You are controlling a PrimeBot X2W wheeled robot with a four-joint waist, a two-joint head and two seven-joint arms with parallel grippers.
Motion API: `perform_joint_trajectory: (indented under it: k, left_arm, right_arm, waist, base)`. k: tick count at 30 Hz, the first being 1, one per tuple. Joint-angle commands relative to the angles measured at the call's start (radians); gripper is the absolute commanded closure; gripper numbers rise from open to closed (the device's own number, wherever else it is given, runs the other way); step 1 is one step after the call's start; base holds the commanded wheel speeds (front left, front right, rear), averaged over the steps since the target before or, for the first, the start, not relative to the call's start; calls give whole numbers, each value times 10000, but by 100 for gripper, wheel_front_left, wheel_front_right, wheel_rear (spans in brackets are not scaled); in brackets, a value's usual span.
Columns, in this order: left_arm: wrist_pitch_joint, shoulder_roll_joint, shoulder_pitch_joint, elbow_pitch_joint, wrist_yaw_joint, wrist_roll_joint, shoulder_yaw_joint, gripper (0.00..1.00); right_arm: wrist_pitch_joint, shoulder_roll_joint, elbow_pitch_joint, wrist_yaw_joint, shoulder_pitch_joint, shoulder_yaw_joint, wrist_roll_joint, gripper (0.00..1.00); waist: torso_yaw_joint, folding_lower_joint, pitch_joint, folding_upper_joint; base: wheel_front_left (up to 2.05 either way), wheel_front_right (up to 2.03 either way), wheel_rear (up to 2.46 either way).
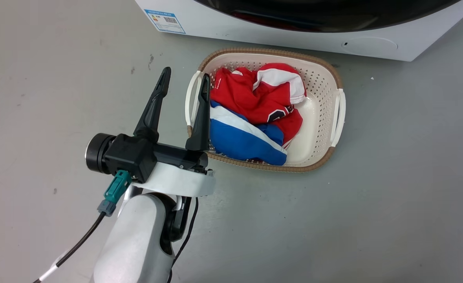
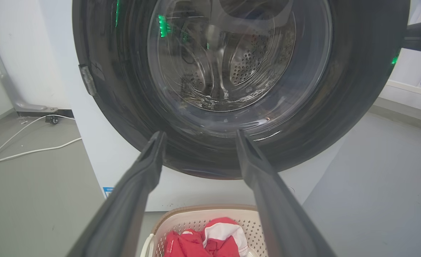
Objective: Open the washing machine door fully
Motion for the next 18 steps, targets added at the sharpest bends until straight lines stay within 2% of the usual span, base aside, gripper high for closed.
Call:
perform_joint_trajectory:
  k: [1, 9, 18]
  left_arm:
    - [-26, -8, -127, -31, 52, -23, 13, 0]
    - [-24, -8, -105, 79, 81, -93, 124, 0]
    - [-26, -8, 276, 364, -10, -56, 353, 0]
  right_arm:
    - [181, 124, 36, 4, -31, 102, -44, 100]
    - [1223, 176, -143, 4, 430, 298, -12, 100]
    - [2428, 421, -846, 6, 1677, 472, 206, 100]
  waist:
    - [-5, -1, 28, 0]
    - [-80, -1, -145, 0]
    - [-211, -1, -927, 0]
  base:
    - [0, 0, 0]
    - [0, 0, 0]
    - [0, 0, 0]
